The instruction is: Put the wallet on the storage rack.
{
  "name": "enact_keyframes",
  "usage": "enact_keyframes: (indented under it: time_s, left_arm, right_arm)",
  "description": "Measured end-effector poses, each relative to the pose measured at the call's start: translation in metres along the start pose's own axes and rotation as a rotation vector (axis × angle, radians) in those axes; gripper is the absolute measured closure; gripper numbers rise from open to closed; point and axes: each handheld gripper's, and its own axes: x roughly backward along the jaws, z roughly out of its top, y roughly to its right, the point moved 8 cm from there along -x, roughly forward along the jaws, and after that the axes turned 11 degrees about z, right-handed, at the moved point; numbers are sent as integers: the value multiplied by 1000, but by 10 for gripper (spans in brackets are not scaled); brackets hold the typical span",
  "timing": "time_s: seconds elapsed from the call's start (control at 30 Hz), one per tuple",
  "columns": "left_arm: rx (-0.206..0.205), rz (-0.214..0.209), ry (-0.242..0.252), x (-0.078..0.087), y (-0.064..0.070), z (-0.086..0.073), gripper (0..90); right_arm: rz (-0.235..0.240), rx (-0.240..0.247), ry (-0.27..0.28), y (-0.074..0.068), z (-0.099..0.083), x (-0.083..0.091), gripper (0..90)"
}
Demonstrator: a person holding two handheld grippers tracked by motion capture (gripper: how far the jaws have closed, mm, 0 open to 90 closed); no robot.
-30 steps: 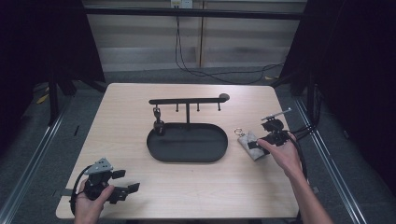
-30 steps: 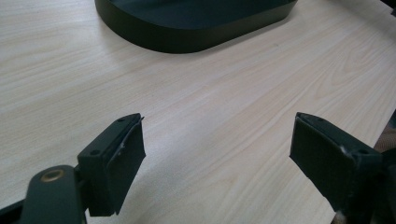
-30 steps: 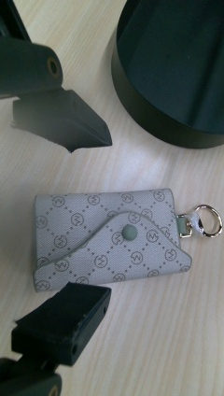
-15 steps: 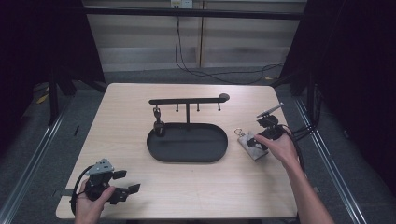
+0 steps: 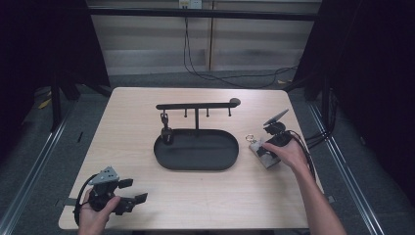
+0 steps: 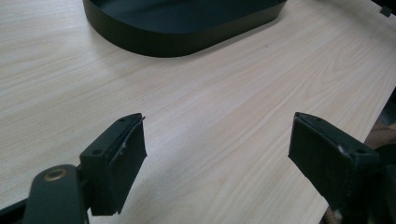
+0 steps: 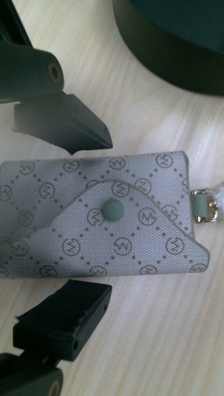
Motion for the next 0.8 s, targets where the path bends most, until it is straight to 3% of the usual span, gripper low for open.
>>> enact_keyframes:
  time_s: [0.37,0.8]
  left_arm:
    - [12,-2,5,1,-3,0,186]
    - [9,2,-2,1,-4,0,186]
  right_arm:
    - [-23,1,-49,1,1,-12,263]
    - [-50,15,-65,0,1,-17,267]
